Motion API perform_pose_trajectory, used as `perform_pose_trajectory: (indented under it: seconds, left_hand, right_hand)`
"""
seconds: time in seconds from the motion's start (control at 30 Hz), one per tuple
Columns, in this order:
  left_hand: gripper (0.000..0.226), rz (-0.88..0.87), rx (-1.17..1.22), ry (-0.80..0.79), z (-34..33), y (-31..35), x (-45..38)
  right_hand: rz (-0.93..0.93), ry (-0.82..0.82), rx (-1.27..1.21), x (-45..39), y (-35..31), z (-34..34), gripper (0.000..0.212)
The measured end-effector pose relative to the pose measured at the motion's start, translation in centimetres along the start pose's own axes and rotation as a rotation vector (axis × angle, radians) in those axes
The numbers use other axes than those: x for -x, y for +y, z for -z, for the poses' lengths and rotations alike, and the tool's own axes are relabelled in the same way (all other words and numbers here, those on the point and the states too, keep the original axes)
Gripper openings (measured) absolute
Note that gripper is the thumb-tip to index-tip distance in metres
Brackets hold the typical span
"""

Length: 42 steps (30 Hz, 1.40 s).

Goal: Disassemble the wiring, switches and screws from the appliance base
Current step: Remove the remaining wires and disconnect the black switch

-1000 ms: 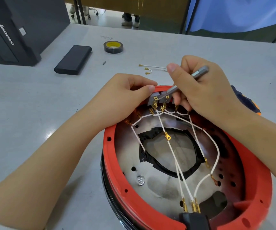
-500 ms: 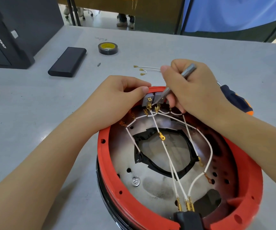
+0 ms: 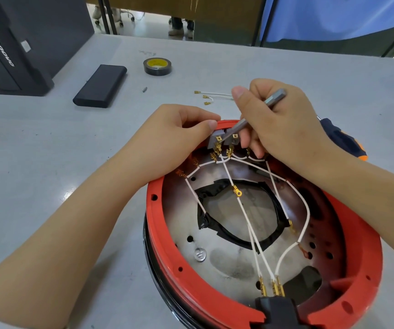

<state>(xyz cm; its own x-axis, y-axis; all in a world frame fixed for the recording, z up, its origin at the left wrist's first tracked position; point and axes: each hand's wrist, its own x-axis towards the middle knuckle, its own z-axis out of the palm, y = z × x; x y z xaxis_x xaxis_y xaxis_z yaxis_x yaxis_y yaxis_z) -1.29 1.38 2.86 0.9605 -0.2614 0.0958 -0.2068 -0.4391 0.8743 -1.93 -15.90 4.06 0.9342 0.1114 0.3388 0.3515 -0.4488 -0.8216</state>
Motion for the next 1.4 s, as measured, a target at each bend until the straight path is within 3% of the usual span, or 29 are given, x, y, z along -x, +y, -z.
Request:
perform_pose_trajectory:
  seconds: [0.63,0.9,1.0,1.4]
  left_hand:
    - [0.019,0.004,-0.003,-0.001,0.09,0.05,0.07]
    - [0.019,0.028,0.022,-0.013,0.04,0.31,0.21]
    - [0.020,0.030,0.007,-0.012,0.04,0.34,0.17]
    - [0.019,0.030,-0.001,-0.024,0.03,0.31,0.19]
  right_hand:
    - [-0.013,0.027,-0.105,0.07,-0.49,0.15,0.041]
    - [-0.045,-0.046,-0.120,0.02,-0.50,0.19,0.043]
    - [-0.036,-0.040,-0.108,0.07,-0.33,0.27,0.050]
    - [0.014,-0.061,-0.002,-0.08,-0.30,0.14,0.044]
